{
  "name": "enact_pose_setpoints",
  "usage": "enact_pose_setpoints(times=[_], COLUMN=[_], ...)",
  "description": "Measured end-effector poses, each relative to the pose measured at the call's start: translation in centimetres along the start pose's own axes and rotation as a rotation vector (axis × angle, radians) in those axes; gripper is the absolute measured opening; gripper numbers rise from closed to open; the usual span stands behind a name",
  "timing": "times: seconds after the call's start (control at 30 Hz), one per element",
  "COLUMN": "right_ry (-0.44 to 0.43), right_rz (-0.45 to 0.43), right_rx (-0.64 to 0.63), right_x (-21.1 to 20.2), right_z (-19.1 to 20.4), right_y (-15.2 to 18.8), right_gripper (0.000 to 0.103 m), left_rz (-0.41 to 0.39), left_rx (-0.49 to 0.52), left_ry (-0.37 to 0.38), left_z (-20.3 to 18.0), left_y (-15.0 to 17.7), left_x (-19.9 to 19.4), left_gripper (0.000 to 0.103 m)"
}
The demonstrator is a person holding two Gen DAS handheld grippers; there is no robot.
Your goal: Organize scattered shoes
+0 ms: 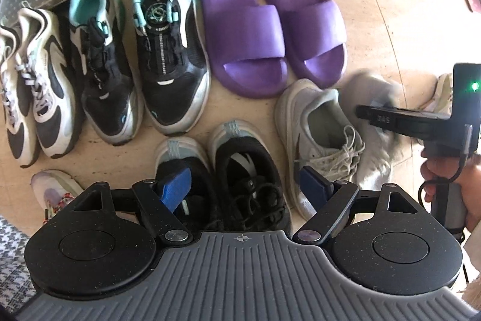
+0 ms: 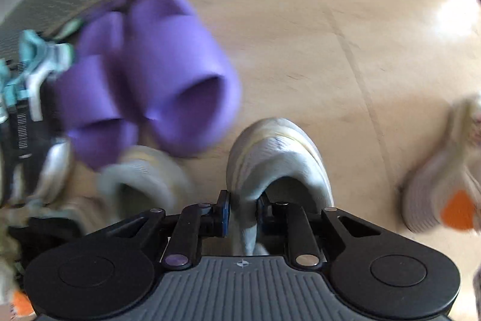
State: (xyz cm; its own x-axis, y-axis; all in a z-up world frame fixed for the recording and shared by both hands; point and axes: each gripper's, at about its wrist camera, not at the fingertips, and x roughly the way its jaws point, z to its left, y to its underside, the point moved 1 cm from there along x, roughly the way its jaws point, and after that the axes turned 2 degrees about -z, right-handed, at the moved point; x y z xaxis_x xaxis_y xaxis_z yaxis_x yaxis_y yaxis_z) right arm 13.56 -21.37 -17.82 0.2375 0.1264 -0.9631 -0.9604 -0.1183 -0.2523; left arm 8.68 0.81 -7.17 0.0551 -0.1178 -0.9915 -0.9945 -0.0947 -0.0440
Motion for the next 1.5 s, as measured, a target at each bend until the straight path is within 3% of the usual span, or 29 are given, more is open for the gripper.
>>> enact_pose_setpoints(times=[0.03,0.1,0.17,0.23,0.37,0.57,0.7,0.73,0.77,0.83,0.9,1.03,1.13,1.33,1.43,1.47,1.5], right_ry=[-0.022,-0.014,-0.002,0.009,-0.058,-0.019,0.061,0.071,0.079,0.086,0.080,0.098,0.119,0.206,0.216,0.209,0.195], right_rz=[0.015,0.029,0.016,-0.010,-0.014,0.067,0.105,0.123,0.142,0.157,0.184,0.308,0.318,0.427,0.418,0.396,0.353], right_rx=[-0.005,0.016,0.067,0.093,0.031,-0.145,-0.162,-0.138,-0.113,-0.061,0.024,0.053,0.096,-0.097,-0.156,-0.153,-0.129], right_x=[0.0,-0.6,-1.7,-2.8,-4.1,-0.8,2.1,2.7,3.2,3.8,3.4,3.6,3.5,4.6,4.2,3.6,2.2], right_z=[0.3,0.2,-0.5,-1.1,-1.1,1.9,2.7,2.5,2.3,2.1,2.0,1.9,1.5,3.8,4.7,4.7,4.6], right_y=[-0.1,-0.1,-0.1,-0.1,-0.2,-0.1,0.2,0.7,1.2,2.0,2.5,2.8,3.0,2.5,1.7,1.4,0.9], right_gripper=[0.034,0.041,0.070,0.072,0.089,0.090,0.086,0.078,0.056,0.052,0.039,0.033,0.032,0.031,0.044,0.067,0.077], left_rz=[0.001,-0.004,-0.011,-0.021,-0.027,-0.007,0.014,0.017,0.017,0.015,0.016,0.025,0.020,0.023,0.008,0.000,-0.014], left_rx=[-0.001,-0.006,-0.008,-0.009,-0.010,-0.013,-0.037,-0.043,-0.047,-0.049,-0.054,-0.064,-0.058,-0.007,0.012,0.015,0.016], left_ry=[-0.001,0.000,0.004,0.012,0.021,0.012,0.004,0.005,0.006,0.010,0.017,0.030,0.037,0.015,-0.002,-0.004,0.002], left_z=[0.0,0.1,0.1,0.0,-0.3,-0.2,0.4,0.5,0.6,0.6,0.8,1.0,1.0,0.3,0.1,0.0,-0.1], left_y=[0.0,-0.1,0.0,0.0,0.1,0.1,-0.3,-0.5,-0.5,-0.7,-0.7,-0.7,-0.7,-0.6,-0.6,-0.7,-0.8], left_x=[0.0,-0.2,-0.5,-0.9,-1.1,-0.5,0.2,0.2,0.3,0.3,0.3,0.1,-0.1,-0.2,-0.6,-0.9,-1.5], left_gripper=[0.084,0.084,0.084,0.084,0.084,0.084,0.084,0.084,0.084,0.084,0.084,0.084,0.084,0.084,0.084,0.084,0.084])
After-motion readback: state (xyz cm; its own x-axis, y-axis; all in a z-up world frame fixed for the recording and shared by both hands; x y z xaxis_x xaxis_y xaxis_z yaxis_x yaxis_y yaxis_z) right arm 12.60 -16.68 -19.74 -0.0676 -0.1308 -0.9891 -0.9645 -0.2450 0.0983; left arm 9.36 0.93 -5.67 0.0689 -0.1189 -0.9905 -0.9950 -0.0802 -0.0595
